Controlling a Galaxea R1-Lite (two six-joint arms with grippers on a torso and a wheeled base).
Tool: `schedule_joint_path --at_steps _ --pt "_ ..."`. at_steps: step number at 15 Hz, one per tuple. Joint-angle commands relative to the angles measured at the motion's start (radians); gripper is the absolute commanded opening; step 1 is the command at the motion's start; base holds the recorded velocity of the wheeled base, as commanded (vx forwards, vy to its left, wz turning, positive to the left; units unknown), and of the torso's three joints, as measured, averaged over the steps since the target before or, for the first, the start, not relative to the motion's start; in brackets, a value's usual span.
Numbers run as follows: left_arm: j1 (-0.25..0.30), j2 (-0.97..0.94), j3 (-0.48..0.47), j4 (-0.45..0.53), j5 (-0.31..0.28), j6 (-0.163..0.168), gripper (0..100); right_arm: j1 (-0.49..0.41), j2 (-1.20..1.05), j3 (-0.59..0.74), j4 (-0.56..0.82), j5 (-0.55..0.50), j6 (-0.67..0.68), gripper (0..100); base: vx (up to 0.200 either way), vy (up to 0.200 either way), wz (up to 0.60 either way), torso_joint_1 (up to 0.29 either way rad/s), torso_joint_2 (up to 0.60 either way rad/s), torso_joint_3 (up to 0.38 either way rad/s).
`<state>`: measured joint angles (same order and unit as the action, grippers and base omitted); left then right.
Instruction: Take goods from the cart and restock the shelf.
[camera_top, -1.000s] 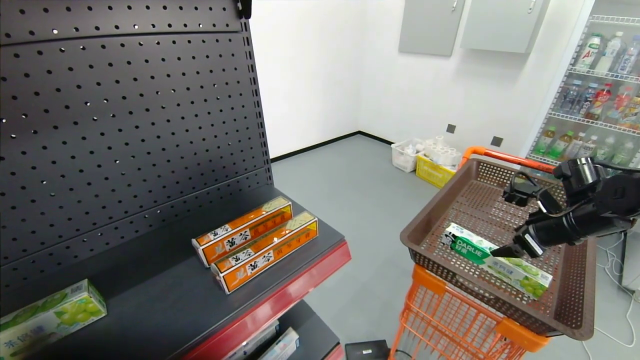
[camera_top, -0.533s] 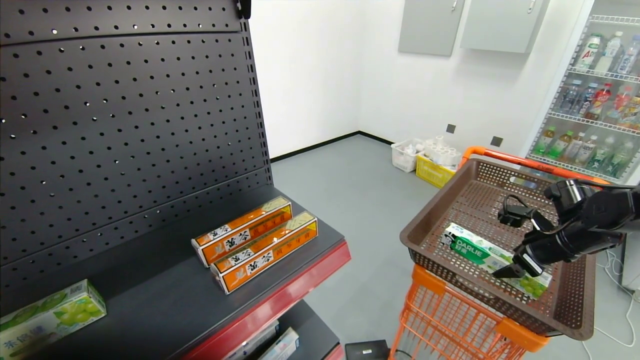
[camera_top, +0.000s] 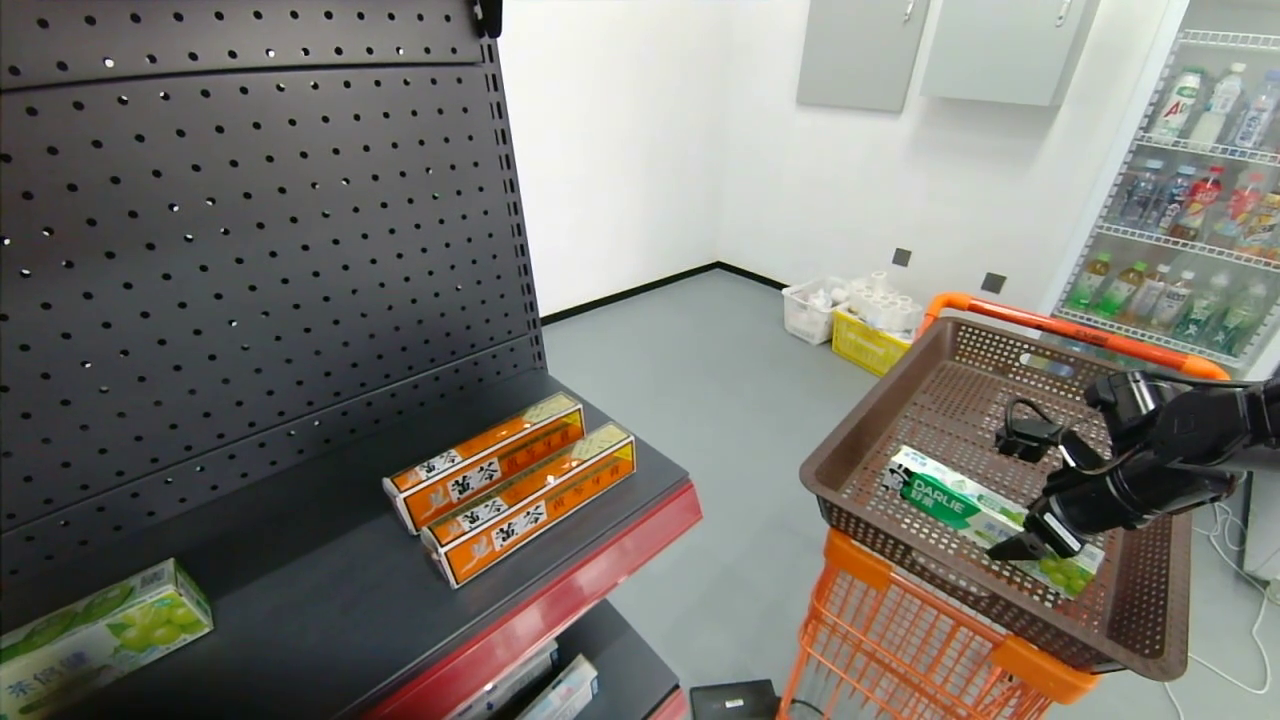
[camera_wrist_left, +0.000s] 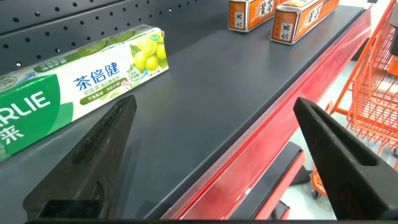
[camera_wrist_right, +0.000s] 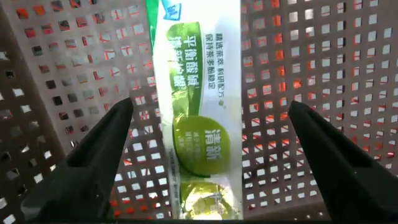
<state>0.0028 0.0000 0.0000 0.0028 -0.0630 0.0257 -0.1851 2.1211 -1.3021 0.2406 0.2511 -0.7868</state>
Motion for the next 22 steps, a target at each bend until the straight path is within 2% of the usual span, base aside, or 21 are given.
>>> schedule_joint_path --at_steps 1,3,4,15,22 --pt "0.0 0.0 0.0 0.0 0.0 0.0 100 0.006 0.025 -0.026 0.0 0.001 -0.002 100 0.0 0.0 0.0 0.0 0.0 0.0" --pt "0.0 0.0 0.0 0.0 0.0 0.0 100 0.009 0.034 -0.031 0.0 0.007 -0.008 100 0.0 0.0 0.0 0.0 0.0 0.0" --pt "0.0 0.0 0.0 0.0 0.0 0.0 100 0.013 0.036 -0.032 0.0 0.02 -0.008 0 0.0 0.0 0.0 0.0 0.0 0.0" --pt "0.0 0.0 0.0 0.0 0.0 0.0 100 0.041 -0.049 0.018 0.009 0.048 0.003 0 0.0 0.0 0.0 0.0 0.0 0.0" --pt "0.0 0.0 0.0 0.0 0.0 0.0 100 0.072 -0.247 0.006 -0.007 0.111 0.133 0 0.0 0.0 0.0 0.0 0.0 0.0"
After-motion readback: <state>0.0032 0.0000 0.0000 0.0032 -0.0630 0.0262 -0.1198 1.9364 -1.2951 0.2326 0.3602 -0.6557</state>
